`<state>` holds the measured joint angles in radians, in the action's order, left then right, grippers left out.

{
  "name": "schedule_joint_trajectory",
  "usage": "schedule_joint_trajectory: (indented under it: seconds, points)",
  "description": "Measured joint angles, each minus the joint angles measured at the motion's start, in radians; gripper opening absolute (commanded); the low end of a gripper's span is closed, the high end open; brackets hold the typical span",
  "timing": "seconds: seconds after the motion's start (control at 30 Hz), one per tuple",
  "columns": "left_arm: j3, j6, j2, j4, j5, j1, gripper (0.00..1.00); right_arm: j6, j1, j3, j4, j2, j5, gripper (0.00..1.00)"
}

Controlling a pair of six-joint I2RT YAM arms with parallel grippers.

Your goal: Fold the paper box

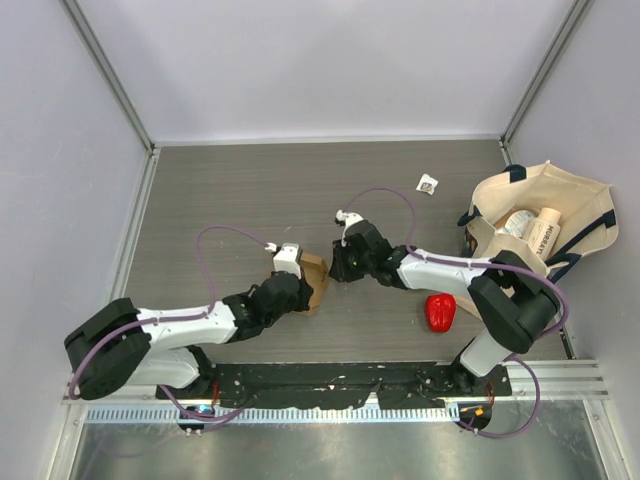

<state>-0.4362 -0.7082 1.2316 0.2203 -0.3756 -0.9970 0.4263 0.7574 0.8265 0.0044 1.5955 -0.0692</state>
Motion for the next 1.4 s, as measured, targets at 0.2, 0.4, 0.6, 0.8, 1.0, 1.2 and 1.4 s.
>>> schedule_joint_trajectory:
  seconds: [0.2, 0.4, 0.6, 0.8, 1.0, 1.2, 1.4]
  points:
    - [0.0, -0.017, 0.09, 0.055, 0.053, 0.028, 0.0, 0.019, 0.026, -0.004, 0.003, 0.0, 0.013, 0.24]
    - [-0.001, -0.021, 0.156, 0.093, 0.08, 0.039, 0.0, 0.034, 0.027, -0.023, 0.003, 0.0, 0.033, 0.24]
    - [-0.001, -0.03, 0.221, 0.153, 0.089, 0.042, 0.0, 0.046, 0.027, -0.045, 0.003, -0.002, 0.039, 0.24]
    - [0.008, -0.06, 0.258, 0.235, 0.097, 0.043, 0.0, 0.059, 0.047, -0.073, 0.008, -0.018, 0.038, 0.24]
    - [0.026, -0.079, 0.257, 0.263, 0.095, 0.043, 0.0, 0.06, 0.072, -0.077, 0.041, -0.018, 0.063, 0.23]
    - [0.04, -0.093, 0.252, 0.28, 0.095, 0.043, 0.0, 0.022, 0.072, -0.075, 0.041, -0.018, 0.099, 0.24]
    - [0.042, -0.099, 0.262, 0.298, 0.095, 0.043, 0.0, 0.023, 0.093, -0.072, 0.068, -0.016, 0.079, 0.23]
